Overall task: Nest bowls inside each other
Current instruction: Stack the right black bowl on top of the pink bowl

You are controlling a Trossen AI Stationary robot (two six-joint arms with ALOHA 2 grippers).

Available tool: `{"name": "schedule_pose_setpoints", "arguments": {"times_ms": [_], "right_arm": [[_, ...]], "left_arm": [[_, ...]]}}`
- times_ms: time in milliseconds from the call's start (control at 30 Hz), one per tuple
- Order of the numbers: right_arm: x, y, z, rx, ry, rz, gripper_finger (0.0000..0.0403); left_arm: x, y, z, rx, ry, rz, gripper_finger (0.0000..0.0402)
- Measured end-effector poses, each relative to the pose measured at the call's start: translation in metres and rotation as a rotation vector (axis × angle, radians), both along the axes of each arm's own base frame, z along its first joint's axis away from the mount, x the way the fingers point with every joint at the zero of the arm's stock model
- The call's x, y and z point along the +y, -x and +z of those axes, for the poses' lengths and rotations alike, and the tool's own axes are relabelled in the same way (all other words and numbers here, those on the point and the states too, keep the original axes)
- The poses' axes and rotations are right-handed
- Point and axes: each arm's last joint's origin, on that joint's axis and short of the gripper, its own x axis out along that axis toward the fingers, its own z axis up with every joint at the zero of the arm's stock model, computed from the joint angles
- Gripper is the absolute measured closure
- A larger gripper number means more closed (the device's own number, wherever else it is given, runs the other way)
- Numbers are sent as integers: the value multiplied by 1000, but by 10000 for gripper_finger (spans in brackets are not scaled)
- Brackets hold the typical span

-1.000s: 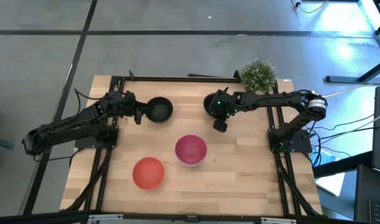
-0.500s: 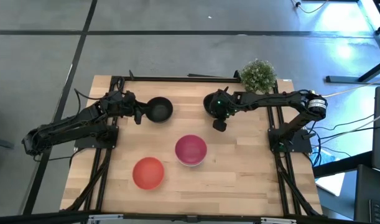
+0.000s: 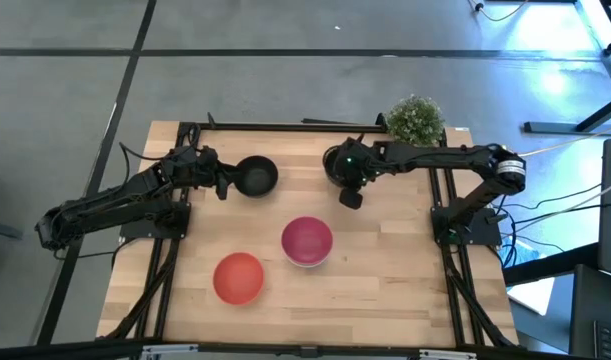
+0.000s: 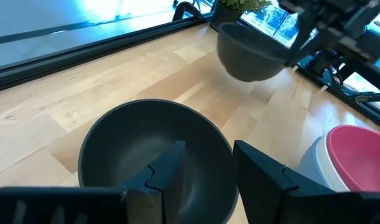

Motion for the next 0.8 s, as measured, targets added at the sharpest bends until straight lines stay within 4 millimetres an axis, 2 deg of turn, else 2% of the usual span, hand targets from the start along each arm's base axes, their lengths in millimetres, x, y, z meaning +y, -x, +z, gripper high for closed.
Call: {"name": "schedule_pose_setpoints", "arguments": {"times_ms": [200,467,600,800], "right_arm": [[12,-8,41,-55,14,35,394],[51,-19,85,-134,-9,104,394],[73,-22,97,-170,-35,133,394],[110,-22,101,-184,-94,166,394]], "left_arm": [[1,0,0,10,-18,20,271],[1,0,0,13,-23,17,271],[1,0,0,13,-24,17,271],[1,0,0,13,-23,17,271]]}}
